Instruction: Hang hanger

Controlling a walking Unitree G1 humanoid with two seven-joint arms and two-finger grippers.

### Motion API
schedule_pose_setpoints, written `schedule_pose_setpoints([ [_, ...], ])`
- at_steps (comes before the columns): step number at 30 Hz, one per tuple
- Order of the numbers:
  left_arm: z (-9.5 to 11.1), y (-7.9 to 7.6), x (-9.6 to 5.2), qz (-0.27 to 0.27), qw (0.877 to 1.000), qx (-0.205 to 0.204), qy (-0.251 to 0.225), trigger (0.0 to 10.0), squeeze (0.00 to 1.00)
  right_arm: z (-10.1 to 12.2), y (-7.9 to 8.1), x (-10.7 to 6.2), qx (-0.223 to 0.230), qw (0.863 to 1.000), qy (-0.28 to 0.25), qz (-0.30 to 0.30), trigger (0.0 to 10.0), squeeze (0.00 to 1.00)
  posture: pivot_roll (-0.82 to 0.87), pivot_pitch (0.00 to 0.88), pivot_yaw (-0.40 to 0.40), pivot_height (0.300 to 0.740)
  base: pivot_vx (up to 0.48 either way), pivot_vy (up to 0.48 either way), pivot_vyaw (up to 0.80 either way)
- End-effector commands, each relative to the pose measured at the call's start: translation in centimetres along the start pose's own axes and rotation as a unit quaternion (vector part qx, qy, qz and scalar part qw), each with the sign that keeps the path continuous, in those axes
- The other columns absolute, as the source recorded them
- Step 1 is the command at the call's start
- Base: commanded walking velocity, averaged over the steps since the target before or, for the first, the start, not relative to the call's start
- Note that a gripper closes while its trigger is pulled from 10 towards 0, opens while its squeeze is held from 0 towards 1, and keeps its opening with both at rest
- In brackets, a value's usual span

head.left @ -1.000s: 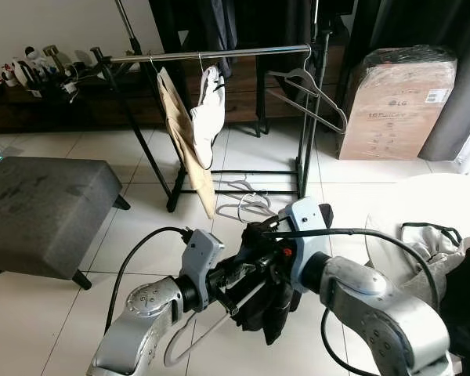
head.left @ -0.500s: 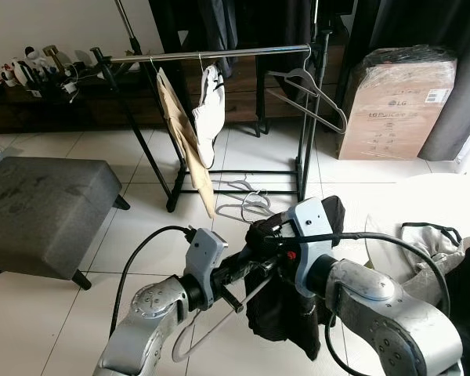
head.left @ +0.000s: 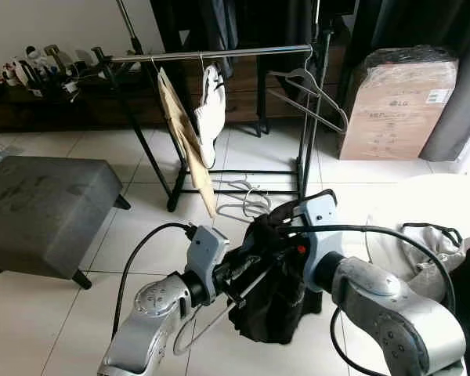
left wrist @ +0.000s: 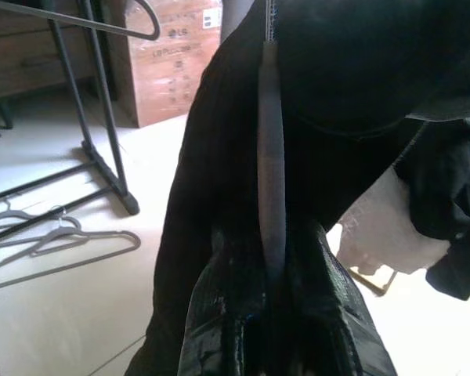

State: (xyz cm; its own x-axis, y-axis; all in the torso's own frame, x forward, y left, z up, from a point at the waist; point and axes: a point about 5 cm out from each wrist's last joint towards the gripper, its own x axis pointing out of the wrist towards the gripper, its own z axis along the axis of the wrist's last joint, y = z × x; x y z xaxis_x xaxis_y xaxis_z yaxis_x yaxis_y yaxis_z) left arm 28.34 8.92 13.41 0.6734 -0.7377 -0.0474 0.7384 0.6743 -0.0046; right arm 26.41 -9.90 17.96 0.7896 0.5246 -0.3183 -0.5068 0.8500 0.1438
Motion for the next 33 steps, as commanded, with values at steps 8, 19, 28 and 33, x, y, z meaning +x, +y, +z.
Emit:
schedule_pose_setpoints([
  [8,1.8,1.0,0.3,0.042,0.997,0.046,-0.055,10.0,0.00,-0.9,0.2,-0.5,-0.020,0.999,0.033,0.015,10.0,1.00,-0.14,0.151,0.064,0.740,0.000,0.000,0.00],
  [19,2.2,1.7,0.5,0.077,0.993,0.056,-0.075,10.0,0.00,-2.3,1.0,-2.0,-0.134,0.984,0.080,0.088,10.0,1.00,-0.14,0.149,0.058,0.740,0.000,0.000,0.00],
  [28,1.5,1.3,-1.0,-0.049,0.998,0.007,-0.024,10.0,0.00,-1.3,-2.3,-2.3,-0.160,0.985,0.057,0.016,10.0,0.72,-0.14,0.137,0.056,0.740,0.000,0.000,0.00],
  [33,-0.6,2.2,-3.8,-0.134,0.988,0.032,0.069,10.0,0.00,0.9,-5.0,-3.0,-0.175,0.984,0.013,-0.037,10.0,0.00,-0.15,0.133,0.053,0.740,0.000,0.000,0.00],
])
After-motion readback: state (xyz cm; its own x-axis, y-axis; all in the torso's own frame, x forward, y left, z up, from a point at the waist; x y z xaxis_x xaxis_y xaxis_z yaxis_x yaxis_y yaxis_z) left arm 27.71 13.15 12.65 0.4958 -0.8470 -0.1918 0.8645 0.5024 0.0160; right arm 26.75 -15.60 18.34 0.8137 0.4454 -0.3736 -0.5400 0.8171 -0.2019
